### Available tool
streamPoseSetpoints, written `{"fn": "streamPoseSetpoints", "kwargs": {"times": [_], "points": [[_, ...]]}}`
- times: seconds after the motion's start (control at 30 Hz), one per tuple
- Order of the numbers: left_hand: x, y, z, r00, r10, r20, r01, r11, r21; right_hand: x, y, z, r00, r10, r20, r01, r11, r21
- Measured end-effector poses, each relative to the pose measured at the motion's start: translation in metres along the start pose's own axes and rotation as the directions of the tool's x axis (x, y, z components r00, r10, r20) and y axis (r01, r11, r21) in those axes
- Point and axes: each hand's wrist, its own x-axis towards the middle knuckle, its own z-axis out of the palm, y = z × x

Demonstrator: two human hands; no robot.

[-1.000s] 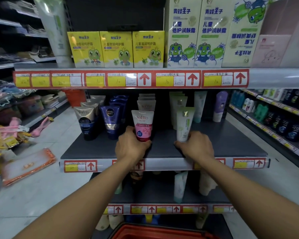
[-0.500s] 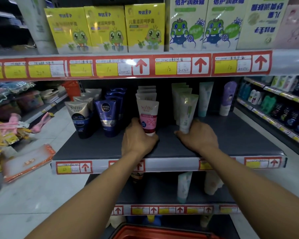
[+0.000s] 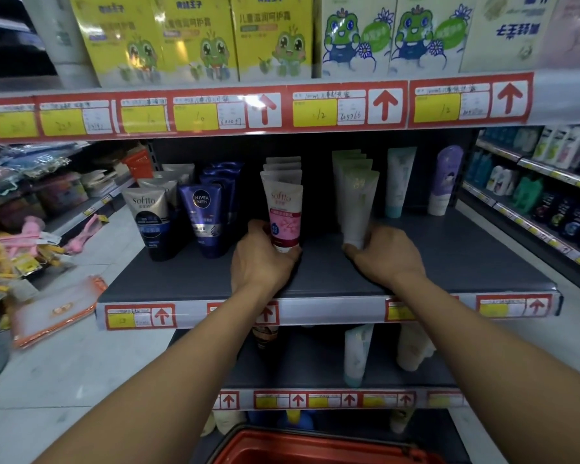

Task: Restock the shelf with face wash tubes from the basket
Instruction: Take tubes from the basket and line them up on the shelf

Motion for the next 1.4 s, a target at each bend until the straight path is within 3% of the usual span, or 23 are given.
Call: {"fn": "streamPoseSetpoints", "kwargs": {"times": [1.07, 1.4], "points": [[0.007, -0.006, 0.006, 1.0, 0.021, -0.009, -0.02, 0.999, 0.029, -0.005, -0.005, -0.003, 0.996, 0.033, -0.08, -0.037, 0.998, -0.048], [-0.008, -0.005, -0.003, 0.994, 0.056, -0.098, -0.06, 0.998, -0.036, -0.035, -0.011, -0.013, 0.962, -0.015, -0.272, -0.009, 0.996, -0.086]]}}
